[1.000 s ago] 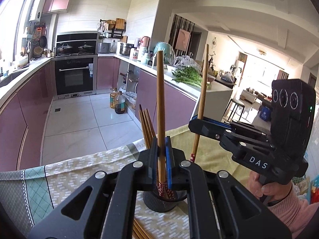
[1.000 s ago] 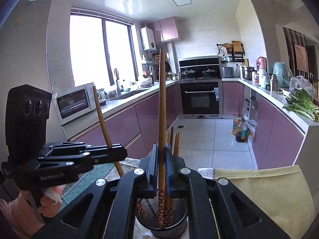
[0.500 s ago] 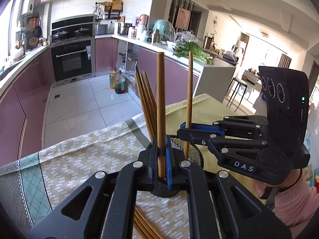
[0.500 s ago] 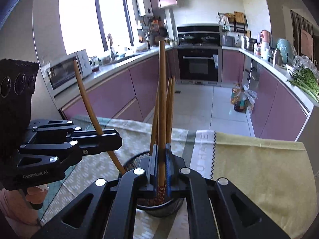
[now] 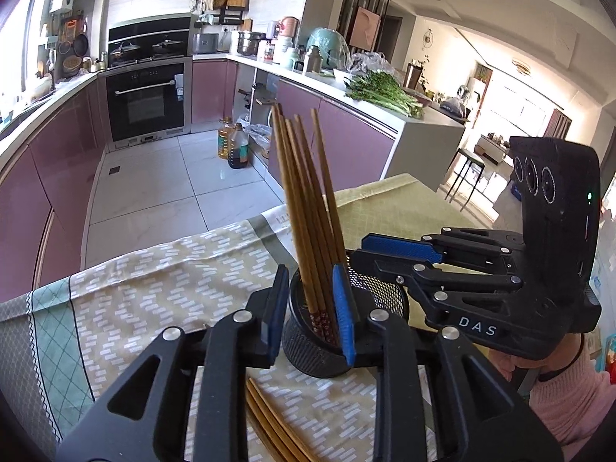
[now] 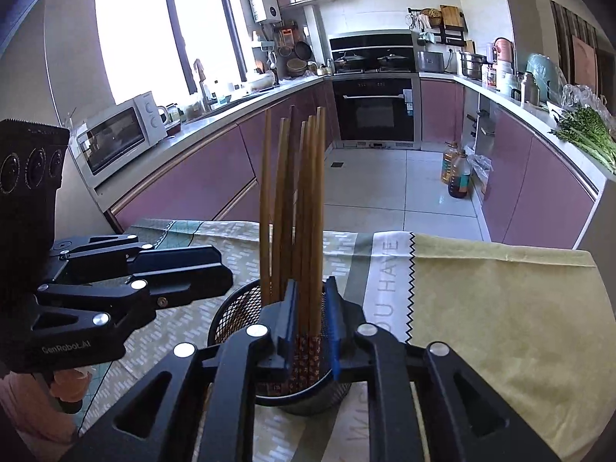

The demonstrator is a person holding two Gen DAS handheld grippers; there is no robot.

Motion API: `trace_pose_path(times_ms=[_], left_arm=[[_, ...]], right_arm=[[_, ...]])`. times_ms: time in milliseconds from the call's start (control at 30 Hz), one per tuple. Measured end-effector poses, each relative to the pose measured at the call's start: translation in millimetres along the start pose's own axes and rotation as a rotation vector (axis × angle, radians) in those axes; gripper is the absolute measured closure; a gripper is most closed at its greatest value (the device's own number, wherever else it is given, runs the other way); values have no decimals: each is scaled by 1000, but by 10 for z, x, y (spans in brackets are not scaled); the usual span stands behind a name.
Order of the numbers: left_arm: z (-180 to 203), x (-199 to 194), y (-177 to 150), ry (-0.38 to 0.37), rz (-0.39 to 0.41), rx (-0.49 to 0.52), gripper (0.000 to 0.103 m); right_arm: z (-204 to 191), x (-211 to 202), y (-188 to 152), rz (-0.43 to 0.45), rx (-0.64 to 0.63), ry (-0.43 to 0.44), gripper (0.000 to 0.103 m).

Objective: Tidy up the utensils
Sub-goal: 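Open both tools and pull them up out of the holder, then move both open tools back over the loose chopsticks on the cloth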

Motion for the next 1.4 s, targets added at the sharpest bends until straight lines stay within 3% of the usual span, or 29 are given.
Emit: trace_pose_path(times_ms=[133,267,433,700,900,1400], left_arm=[[-60,-215,-40,22,57,-8,72],[-145,-506,-175,44,117,-6,63],[-279,-743,-452,88,141,-11,54],[-558,-673,-1086,157,21,-26,53],[-672,-528,-1405,168,-46,-61,53],[-677,-310,-1547,155,-110,-81,53]], right_arm=[[-94,-154,-5,43,-19,11,80],[-300,-359,-52,89,-70,46,73],[-610,-423,-249,80,-120,117,65],[-915,-74,-789,-70,-99,201,65],[-1022,107,-1043,-144,-75,214,65],[-1100,228,-1245,-202,-86,183,69]])
Point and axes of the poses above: each gripper's, at about its wrist camera, not at the fingertips, and x roughly the way its jaws point, z to its right, y to its top, the point moved 8 cm from there along x, roughly the way its jaws point, and after that the axes turned 6 degrees about -x, right-handed, at the moved point
